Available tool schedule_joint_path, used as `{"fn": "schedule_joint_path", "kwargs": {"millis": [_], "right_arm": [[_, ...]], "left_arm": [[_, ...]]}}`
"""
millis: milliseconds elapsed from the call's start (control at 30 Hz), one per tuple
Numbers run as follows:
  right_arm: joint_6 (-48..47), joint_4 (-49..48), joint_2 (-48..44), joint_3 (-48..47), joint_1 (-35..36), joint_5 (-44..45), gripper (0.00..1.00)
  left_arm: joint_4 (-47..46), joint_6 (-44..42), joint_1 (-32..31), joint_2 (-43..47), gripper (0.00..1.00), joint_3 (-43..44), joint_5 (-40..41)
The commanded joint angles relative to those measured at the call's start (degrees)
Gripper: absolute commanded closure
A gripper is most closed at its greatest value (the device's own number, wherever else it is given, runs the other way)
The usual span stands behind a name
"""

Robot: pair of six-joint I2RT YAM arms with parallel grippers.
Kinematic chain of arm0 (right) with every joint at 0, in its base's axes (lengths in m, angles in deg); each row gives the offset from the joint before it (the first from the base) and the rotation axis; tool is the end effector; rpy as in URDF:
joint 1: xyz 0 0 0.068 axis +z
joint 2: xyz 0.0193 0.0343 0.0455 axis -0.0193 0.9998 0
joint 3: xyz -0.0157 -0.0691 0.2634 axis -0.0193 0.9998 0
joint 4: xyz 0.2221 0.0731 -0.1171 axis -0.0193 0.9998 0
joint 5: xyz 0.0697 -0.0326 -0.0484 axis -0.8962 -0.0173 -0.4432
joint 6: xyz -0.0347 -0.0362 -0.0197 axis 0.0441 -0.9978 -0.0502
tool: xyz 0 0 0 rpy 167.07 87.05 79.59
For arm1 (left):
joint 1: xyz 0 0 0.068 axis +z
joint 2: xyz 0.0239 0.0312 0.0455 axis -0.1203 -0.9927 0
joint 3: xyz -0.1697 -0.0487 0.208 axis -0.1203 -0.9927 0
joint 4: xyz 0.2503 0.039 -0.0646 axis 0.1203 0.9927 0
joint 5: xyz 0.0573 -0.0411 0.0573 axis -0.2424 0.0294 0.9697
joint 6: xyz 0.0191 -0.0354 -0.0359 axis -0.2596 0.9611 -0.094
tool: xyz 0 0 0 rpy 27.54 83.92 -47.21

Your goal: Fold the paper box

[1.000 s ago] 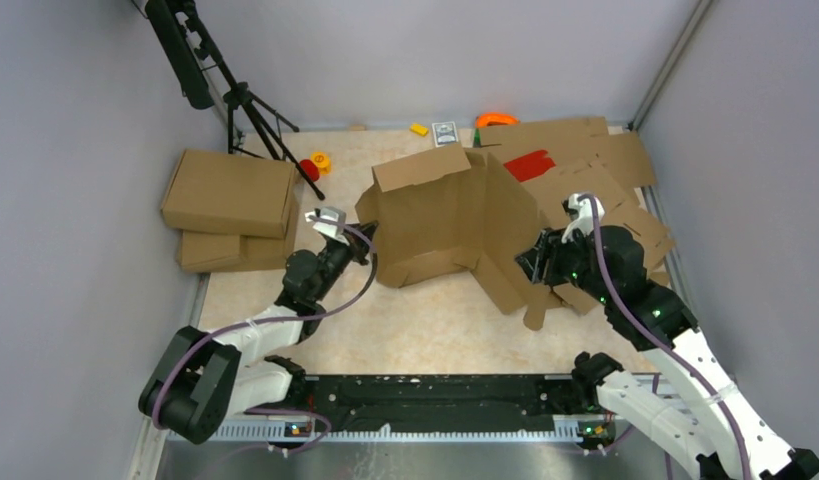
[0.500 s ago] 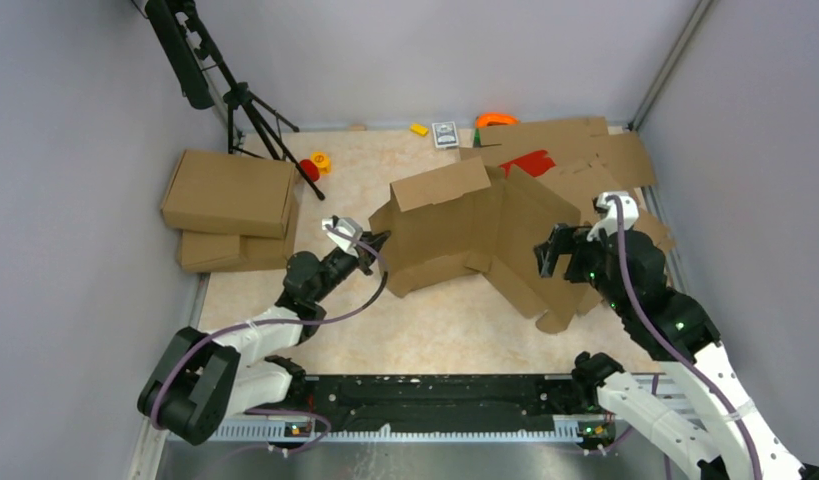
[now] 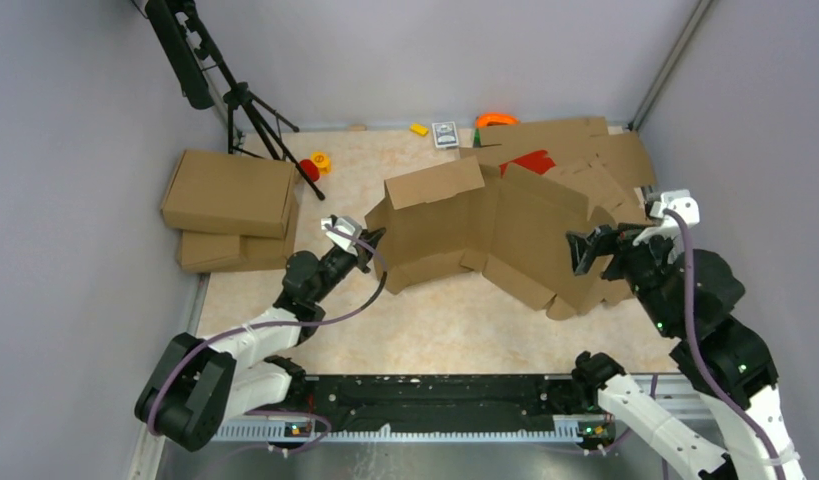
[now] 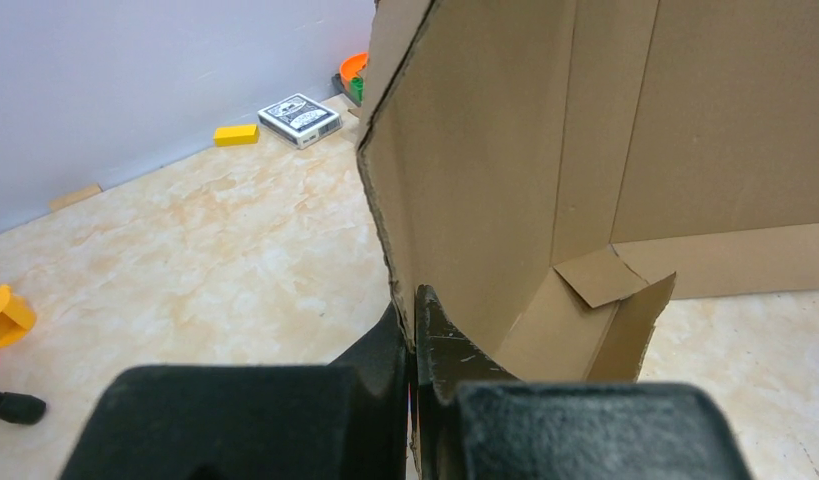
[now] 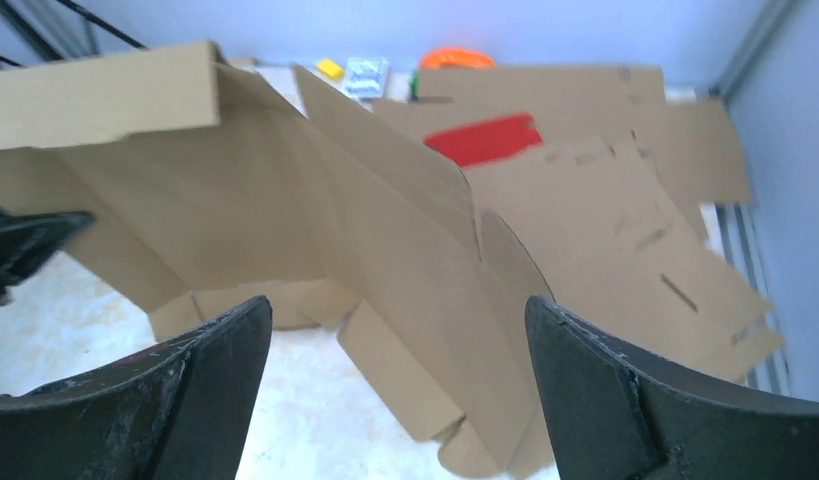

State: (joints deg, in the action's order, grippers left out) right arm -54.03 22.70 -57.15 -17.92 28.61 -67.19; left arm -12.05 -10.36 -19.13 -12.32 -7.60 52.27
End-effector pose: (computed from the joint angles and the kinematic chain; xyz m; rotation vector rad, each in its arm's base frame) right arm 0.0629 0.0221 0.4067 -0.0510 1.7605 0.2059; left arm 0.1940 -0.1050 0.2194 0.5454 1.3867 -0.5593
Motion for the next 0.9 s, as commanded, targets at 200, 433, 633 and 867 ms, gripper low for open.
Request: {"fn": "schedule_joint_path", "kwargs": {"millis": [200, 433, 633, 867], "right_arm": [[-12.8, -3.1, 14.5, -16.3, -0.1, -16.1, 0.17], [-3.0, -7.4, 29.7, -24.6, -0.1, -19.3, 0.81], [0.6, -14.3, 39.1, -27.0, -0.1, -17.5, 1.0], [-0.4, -10.4, 49.6, -34.0, -0.1, -14.3, 1.0]], "left_arm": [[-0.4, -2.4, -0.1, 0.5, 1.0, 0.8, 0.2], [-1.4, -3.5, -0.2, 0.2, 1.0, 0.4, -0.9], [-1.2, -3.7, -0.2, 0.7, 1.0, 0.4, -1.4], [-1.3, -3.4, -0.2, 0.7, 1.0, 0.4, -1.9]]}}
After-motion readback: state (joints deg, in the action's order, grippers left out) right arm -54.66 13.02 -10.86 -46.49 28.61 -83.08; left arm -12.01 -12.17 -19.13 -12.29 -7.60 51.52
